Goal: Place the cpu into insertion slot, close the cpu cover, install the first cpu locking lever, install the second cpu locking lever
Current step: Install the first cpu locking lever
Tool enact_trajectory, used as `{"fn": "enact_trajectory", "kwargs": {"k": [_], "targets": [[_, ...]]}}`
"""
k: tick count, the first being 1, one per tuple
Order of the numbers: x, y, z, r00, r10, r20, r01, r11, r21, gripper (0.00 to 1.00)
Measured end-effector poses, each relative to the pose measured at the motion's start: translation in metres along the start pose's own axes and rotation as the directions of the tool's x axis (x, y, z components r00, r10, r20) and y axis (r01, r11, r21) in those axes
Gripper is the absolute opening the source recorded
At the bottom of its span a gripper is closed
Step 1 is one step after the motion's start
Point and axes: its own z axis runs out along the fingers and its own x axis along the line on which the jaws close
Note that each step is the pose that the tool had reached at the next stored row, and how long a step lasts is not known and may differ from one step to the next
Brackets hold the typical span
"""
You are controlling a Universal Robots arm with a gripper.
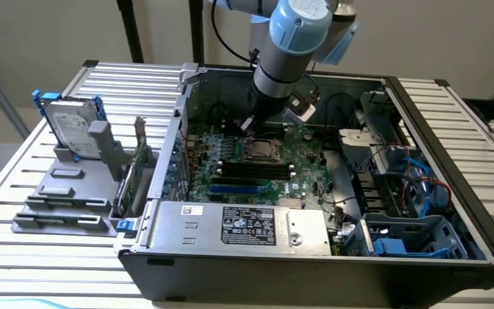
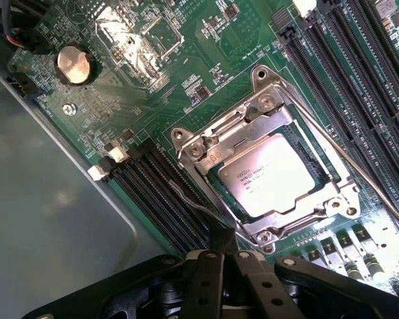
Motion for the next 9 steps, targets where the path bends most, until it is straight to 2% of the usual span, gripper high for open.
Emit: {"fn": "enact_trajectory", "kwargs": {"k": [9], "targets": [[0.0008, -0.0006, 0.0005, 1.0000, 0.000, 0.0002, 0.000, 1.0000, -0.0001, 0.11]]}}
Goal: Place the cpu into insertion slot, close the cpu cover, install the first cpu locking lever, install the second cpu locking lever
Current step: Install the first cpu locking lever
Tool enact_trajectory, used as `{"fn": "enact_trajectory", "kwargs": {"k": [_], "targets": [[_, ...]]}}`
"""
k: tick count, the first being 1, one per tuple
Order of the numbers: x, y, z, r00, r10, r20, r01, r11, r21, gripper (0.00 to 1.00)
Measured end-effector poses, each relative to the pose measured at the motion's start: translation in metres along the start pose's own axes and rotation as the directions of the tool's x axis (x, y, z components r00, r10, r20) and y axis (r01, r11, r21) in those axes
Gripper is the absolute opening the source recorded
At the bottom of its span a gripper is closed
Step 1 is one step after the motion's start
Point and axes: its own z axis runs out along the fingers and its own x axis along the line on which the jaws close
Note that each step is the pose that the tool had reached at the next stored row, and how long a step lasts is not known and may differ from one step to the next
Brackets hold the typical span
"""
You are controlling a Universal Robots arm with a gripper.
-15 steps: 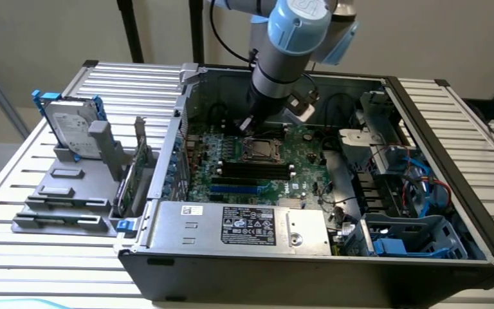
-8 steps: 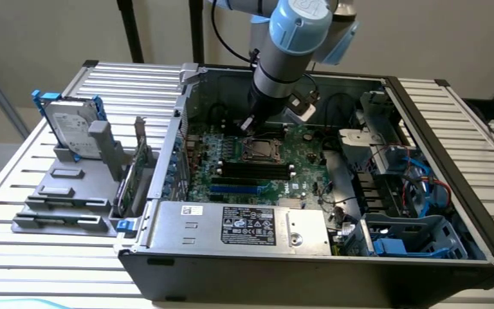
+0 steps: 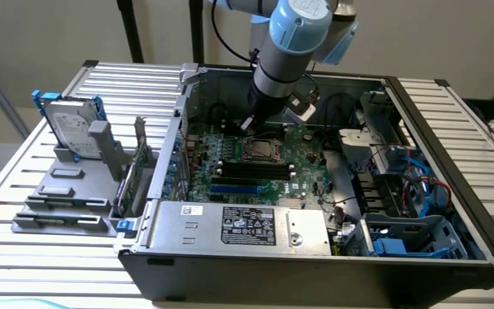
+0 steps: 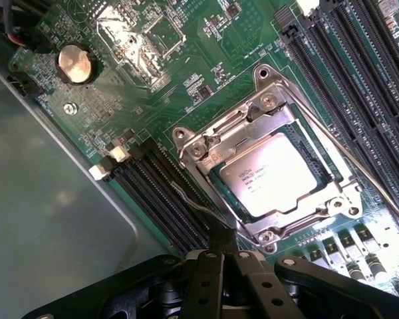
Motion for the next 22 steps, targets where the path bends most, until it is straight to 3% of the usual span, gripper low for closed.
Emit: {"fn": "enact_trajectory", "kwargs": {"k": [10, 18, 22], "targets": [[0.002, 0.0006, -0.0002, 1.0000, 0.000, 0.0003, 0.000, 1.0000, 0.0001, 0.11], [-0.006, -0.0097, -0.0074, 1.0000, -0.003, 0.0010, 0.003, 1.0000, 0.0007, 0.11], [-0.007, -0.0096, -0.0077, 1.0000, -0.004, 0.0013, 0.004, 1.0000, 0.0008, 0.11]]}}
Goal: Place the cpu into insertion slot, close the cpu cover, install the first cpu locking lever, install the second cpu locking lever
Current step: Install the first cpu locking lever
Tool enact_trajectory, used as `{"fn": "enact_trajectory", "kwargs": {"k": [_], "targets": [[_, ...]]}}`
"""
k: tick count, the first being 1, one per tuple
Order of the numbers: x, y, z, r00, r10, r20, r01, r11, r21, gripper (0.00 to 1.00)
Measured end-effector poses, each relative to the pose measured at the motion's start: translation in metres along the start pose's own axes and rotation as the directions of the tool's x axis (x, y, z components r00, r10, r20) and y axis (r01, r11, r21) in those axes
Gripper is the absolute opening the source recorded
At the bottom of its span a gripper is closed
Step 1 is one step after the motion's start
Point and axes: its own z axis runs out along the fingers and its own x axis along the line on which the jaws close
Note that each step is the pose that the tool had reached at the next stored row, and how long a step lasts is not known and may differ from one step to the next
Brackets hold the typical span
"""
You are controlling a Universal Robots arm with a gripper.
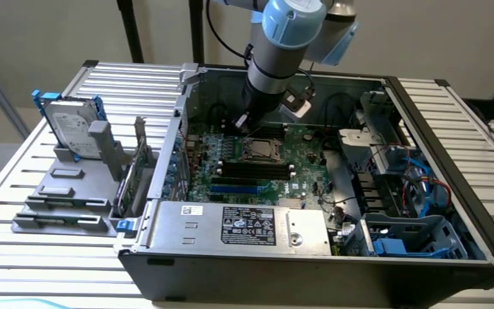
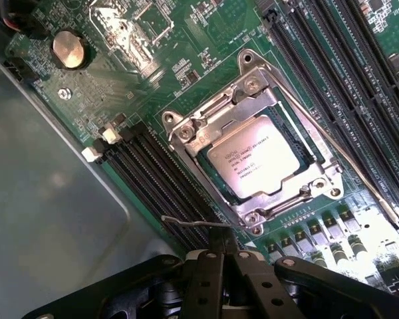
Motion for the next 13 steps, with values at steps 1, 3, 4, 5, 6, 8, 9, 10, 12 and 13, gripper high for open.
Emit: {"fn": "enact_trajectory", "kwargs": {"k": [1, 3, 4, 5, 6, 8, 9, 10, 12, 13], "targets": [[0.0001, 0.0002, 0.0000, 1.0000, 0.000, 0.0000, 0.000, 1.0000, 0.0001, 0.11], [0.0008, 0.0012, -0.0001, 1.0000, 0.000, 0.0000, 0.000, 1.0000, 0.0001, 0.11], [0.0012, 0.0018, -0.0002, 1.0000, 0.000, 0.0001, 0.000, 1.0000, 0.0000, 0.11], [0.0018, 0.0026, -0.0002, 1.0000, 0.000, 0.0000, 0.000, 1.0000, 0.0000, 0.11], [0.0023, 0.0032, -0.0001, 1.0000, 0.000, 0.0000, 0.000, 1.0000, 0.0000, 0.11], [0.0033, 0.0046, -0.0001, 1.0000, 0.000, 0.0001, 0.000, 1.0000, 0.0000, 0.11], [0.0037, 0.0052, 0.0000, 1.0000, 0.000, 0.0001, 0.000, 1.0000, 0.0001, 0.11], [0.0040, 0.0057, 0.0002, 1.0000, 0.000, 0.0000, 0.000, 1.0000, 0.0001, 0.11], [0.0044, 0.0065, 0.0007, 1.0000, 0.000, 0.0000, 0.000, 1.0000, 0.0000, 0.11], [0.0047, 0.0070, 0.0010, 1.0000, 0.000, 0.0000, 0.000, 1.0000, 0.0001, 0.11]]}}
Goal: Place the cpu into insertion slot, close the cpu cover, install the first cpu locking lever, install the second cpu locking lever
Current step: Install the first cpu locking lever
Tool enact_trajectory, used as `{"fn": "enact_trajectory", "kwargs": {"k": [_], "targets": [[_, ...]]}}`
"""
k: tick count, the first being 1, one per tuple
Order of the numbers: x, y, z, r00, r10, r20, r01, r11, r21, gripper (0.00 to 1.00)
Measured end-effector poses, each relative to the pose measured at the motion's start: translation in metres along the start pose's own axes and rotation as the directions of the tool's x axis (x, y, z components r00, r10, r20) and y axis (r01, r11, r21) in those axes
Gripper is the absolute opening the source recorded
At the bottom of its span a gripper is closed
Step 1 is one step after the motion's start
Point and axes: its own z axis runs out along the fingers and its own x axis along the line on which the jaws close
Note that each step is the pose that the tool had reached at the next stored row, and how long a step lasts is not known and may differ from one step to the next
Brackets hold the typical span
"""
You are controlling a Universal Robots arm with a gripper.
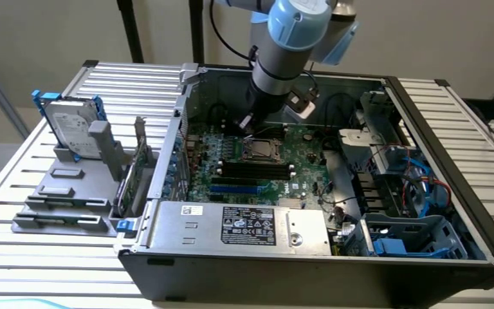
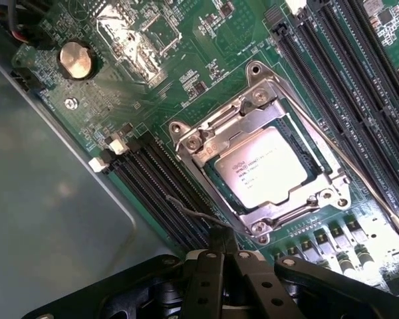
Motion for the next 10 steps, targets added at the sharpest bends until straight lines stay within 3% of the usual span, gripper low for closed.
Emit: {"fn": "enact_trajectory", "kwargs": {"k": [10], "targets": [[0.0035, 0.0061, 0.0025, 1.0000, 0.000, 0.0001, 0.000, 1.0000, -0.0001, 0.11]]}}
